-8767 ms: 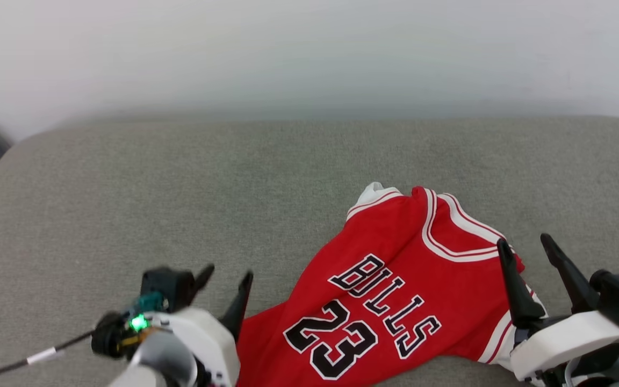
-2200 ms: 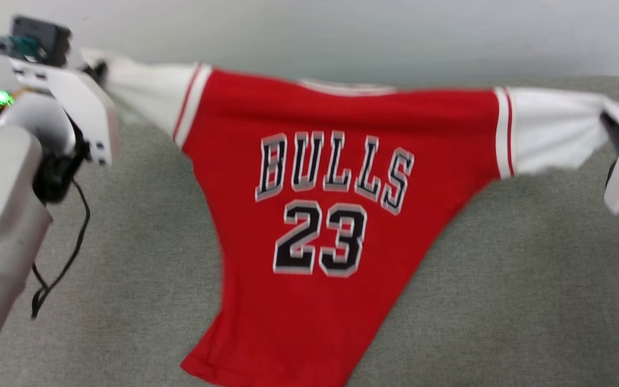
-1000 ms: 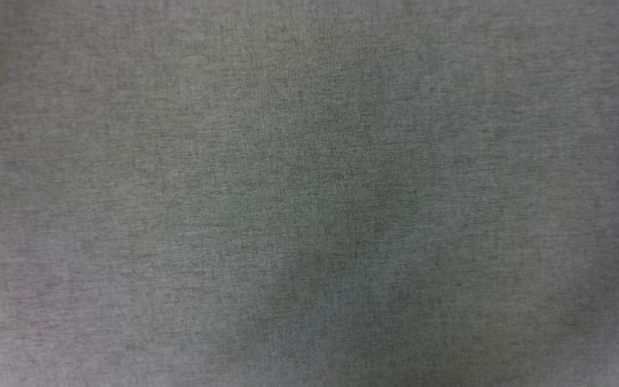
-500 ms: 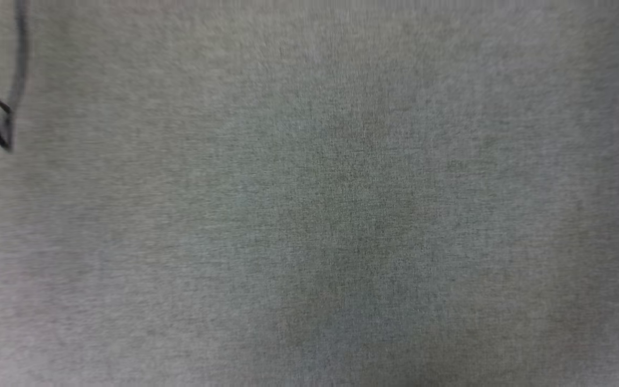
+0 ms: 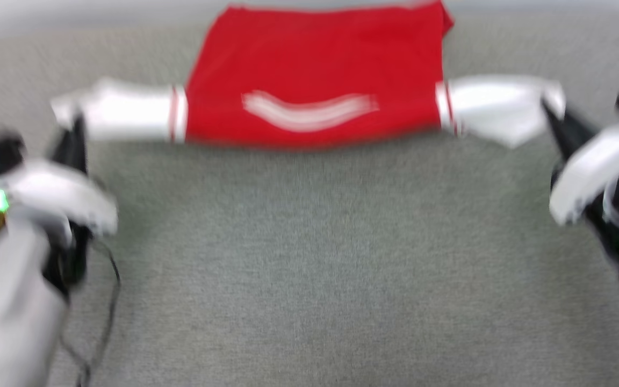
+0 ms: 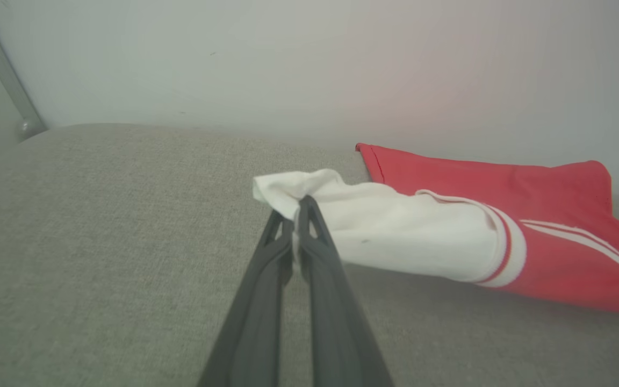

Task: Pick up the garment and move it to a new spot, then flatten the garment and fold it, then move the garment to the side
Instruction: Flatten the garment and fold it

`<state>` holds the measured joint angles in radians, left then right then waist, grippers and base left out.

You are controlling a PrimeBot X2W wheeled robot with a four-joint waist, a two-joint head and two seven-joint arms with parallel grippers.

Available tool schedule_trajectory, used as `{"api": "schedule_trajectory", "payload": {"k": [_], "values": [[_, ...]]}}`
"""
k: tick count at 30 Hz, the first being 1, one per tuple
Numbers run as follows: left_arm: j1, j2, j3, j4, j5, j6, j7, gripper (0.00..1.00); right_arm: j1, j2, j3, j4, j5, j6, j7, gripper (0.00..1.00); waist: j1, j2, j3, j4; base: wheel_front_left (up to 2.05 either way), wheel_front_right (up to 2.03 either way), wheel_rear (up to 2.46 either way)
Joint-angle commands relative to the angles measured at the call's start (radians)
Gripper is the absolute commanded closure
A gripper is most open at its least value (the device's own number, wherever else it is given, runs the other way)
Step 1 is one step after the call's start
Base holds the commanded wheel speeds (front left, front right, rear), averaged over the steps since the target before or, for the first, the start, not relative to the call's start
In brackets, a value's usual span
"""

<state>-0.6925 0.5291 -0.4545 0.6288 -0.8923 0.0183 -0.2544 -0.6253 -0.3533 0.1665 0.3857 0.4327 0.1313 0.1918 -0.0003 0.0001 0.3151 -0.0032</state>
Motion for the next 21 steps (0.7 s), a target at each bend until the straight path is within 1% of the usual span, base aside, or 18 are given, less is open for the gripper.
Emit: {"api": "schedule_trajectory", "payload": {"k": [1,5,7,11,14,19,21], "values": [[0.06,0.009,0.002,-0.021,-0.004,0.011,-0.006,1.0,0.052,-0.008,-0.004,-0.018,0.01,-0.001,0.013,1.0,0.0003,-0.0001,-0.088,0.0,0.0,0.0,0.0],[0.253,0.02,-0.009,-0.119,-0.01,0.051,-0.007,1.0,0.228,-0.014,-0.027,-0.086,0.047,-0.001,0.059,1.0,0.0003,-0.0001,-0.148,0.005,0.0,0.0,0.0],[0.346,0.028,-0.014,-0.175,-0.017,0.081,-0.003,1.0,0.316,-0.013,-0.041,-0.123,0.055,-0.001,0.085,1.0,0.0003,-0.0001,-0.174,0.006,0.0,0.0,0.0],[0.518,0.054,-0.015,-0.295,-0.038,0.157,0.015,1.0,0.48,0.001,-0.069,-0.194,0.07,-0.001,0.129,1.0,0.0003,-0.0001,-0.215,0.002,0.0,0.0,0.0],[0.632,0.073,-0.018,-0.391,-0.055,0.211,0.039,1.0,0.595,0.018,-0.108,-0.243,0.071,-0.001,0.171,1.0,0.0003,-0.0001,-0.233,0.001,0.0,0.0,0.0],[0.778,0.113,-0.008,-0.529,-0.073,0.306,0.067,1.0,0.776,0.067,-0.179,-0.32,0.053,-0.001,0.245,1.0,0.0003,-0.0001,-0.245,0.009,0.0,0.0,0.0],[0.824,0.122,-0.005,-0.57,-0.077,0.335,0.073,1.0,0.841,0.086,-0.2,-0.35,0.039,-0.001,0.274,1.0,0.0003,-0.0001,-0.248,0.014,0.0,0.0,0.0]]}}
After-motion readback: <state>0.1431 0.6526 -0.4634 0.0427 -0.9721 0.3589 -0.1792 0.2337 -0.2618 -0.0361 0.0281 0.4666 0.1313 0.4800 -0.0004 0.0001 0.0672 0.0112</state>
